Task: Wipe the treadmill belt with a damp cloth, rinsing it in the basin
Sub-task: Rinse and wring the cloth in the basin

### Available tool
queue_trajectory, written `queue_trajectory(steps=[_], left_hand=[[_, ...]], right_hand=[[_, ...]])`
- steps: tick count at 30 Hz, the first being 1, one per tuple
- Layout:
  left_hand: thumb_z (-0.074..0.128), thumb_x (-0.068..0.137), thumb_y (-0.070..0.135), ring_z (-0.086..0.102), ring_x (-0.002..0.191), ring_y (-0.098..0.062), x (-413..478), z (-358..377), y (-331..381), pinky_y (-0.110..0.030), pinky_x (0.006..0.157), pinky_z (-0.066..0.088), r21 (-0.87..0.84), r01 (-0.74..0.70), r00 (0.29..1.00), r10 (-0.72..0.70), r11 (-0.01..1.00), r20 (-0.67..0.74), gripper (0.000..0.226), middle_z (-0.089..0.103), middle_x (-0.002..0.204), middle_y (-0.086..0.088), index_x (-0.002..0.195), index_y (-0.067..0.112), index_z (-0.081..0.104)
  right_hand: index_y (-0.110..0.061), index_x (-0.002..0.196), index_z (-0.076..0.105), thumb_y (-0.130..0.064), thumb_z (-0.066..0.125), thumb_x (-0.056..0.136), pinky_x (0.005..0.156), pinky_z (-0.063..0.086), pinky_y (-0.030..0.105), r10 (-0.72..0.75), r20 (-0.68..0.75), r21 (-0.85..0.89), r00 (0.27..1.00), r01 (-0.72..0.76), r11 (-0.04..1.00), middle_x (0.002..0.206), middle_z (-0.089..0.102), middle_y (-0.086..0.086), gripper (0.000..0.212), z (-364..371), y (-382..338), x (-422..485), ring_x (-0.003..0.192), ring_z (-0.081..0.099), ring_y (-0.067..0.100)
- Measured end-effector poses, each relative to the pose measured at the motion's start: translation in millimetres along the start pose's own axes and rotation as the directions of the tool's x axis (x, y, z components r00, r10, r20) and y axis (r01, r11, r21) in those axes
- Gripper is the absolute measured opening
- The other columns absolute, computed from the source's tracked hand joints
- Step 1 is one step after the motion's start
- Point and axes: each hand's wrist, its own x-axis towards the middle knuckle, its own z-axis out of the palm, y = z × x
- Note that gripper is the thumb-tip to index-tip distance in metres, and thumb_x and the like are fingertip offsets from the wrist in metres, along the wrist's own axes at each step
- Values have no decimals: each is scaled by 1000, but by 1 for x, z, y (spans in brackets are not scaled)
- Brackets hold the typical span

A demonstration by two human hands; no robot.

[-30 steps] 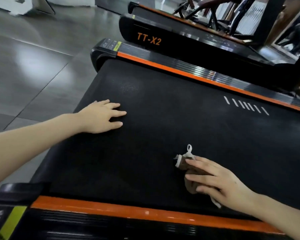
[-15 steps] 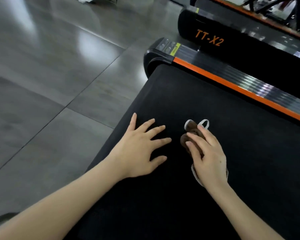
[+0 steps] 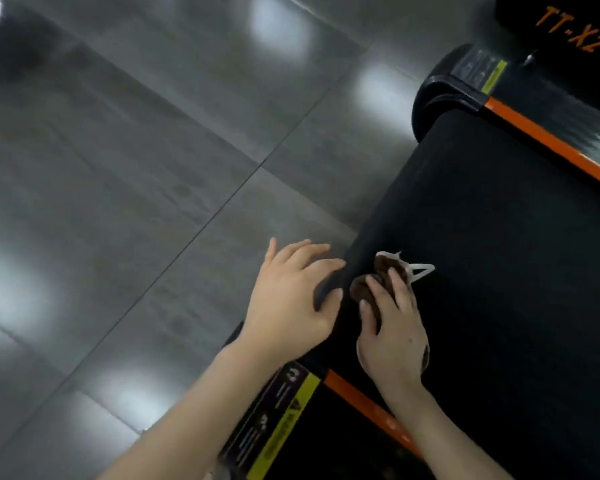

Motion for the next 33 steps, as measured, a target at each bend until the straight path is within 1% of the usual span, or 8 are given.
queue_trajectory(steps=[4,6,8,11,15,21,28,33], left_hand=[[45,75,45,57,115,-25,-40,-77,-50,-55,106,34,-17,201,978,-202,979,-54,46,65,118,1,107,23,70],[44,75,45,59,109,-24,-49,-119,-69,-36,105,36,-14,271,955,-270,963,-125,47,65,116,2,105,21,71],[47,79,43,58,108,-23,-53,-161,-84,-17,92,32,-18,340,927,-338,940,-161,42,65,116,5,105,20,70],[57,90,28,58,102,-25,-53,-220,-101,-21,83,34,-41,422,890,-422,906,-174,24,64,117,6,110,20,68],[56,92,23,56,93,-28,-49,-291,-113,-22,77,30,-72,475,858,-480,877,-184,23,62,117,7,113,20,66],[54,94,21,57,97,-27,-32,-386,-119,-23,78,34,-146,546,802,-565,825,-194,21,63,115,5,110,19,67],[51,95,20,52,116,-18,29,-488,-156,-19,85,31,-113,607,764,-616,787,-190,26,61,123,-1,116,16,65],[49,95,23,52,116,-17,93,-551,-226,-18,82,31,-151,706,672,-722,691,-164,28,59,125,0,120,18,62]], right_hand=[[-10,122,61,-16,51,95,96,25,9,164,100,198,981,-181,964,138,51,5,29,-19,-68,15,130,44,16],[-9,122,61,-17,52,95,99,29,14,120,95,256,988,-141,956,136,53,5,30,-33,-109,26,129,44,14],[-10,122,61,-17,54,94,103,35,23,91,118,320,989,-124,939,133,56,5,29,-44,-153,37,127,47,14],[-9,119,63,-15,56,93,104,35,22,53,156,348,986,-105,932,129,59,4,28,-54,-215,48,125,49,14],[-8,118,64,-13,56,93,87,24,-7,11,200,368,980,-85,926,123,61,2,27,-68,-291,63,112,47,2],[-11,119,64,-17,56,93,92,34,11,-68,289,410,955,-60,910,121,61,-4,27,-93,-391,103,112,52,5],[-11,111,69,-16,64,89,92,34,13,-99,311,465,945,-61,883,120,65,1,24,-82,-505,184,113,56,13],[-11,109,69,-15,63,89,87,36,15,-76,417,457,906,-137,879,114,67,2,21,-26,-581,245,110,59,17]])
